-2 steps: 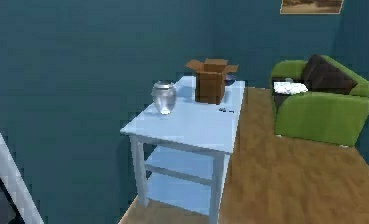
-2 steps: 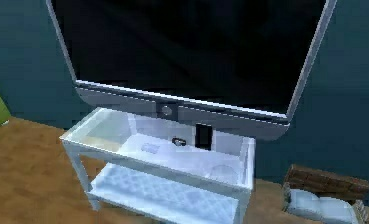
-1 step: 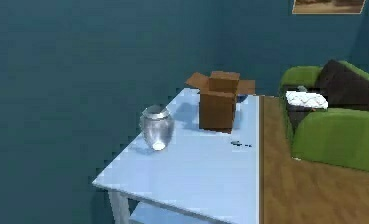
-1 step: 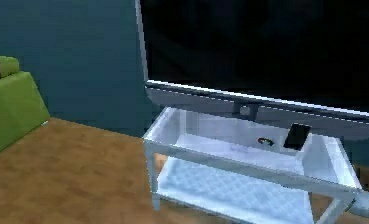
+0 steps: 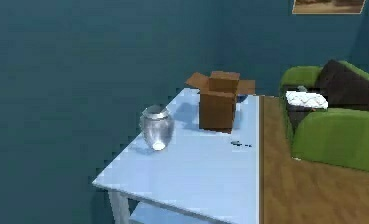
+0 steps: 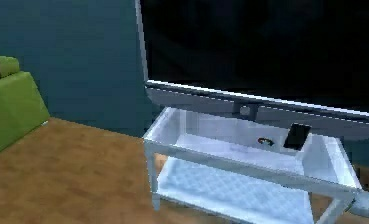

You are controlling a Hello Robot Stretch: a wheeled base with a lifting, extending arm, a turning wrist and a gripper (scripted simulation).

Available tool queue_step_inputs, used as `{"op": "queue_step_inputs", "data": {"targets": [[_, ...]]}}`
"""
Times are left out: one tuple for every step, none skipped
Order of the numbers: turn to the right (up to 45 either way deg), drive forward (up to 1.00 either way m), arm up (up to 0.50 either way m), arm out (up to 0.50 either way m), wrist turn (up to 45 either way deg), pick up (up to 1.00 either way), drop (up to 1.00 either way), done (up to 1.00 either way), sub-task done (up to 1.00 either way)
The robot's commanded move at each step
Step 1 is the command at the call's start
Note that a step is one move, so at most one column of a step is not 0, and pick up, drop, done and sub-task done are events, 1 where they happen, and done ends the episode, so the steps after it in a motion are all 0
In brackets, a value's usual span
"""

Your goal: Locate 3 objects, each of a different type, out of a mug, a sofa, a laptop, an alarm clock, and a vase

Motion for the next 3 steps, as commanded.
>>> {"op": "queue_step_inputs", "data": {"targets": [[-45.0, 0.0, 0.0, 0.0, 0.0, 0.0, 0.0, 0.0, 0.0], [-45.0, 0.0, 0.0, 0.0, 0.0, 0.0, 0.0, 0.0, 0.0], [-45.0, 0.0, 0.0, 0.0, 0.0, 0.0, 0.0, 0.0, 0.0]]}}
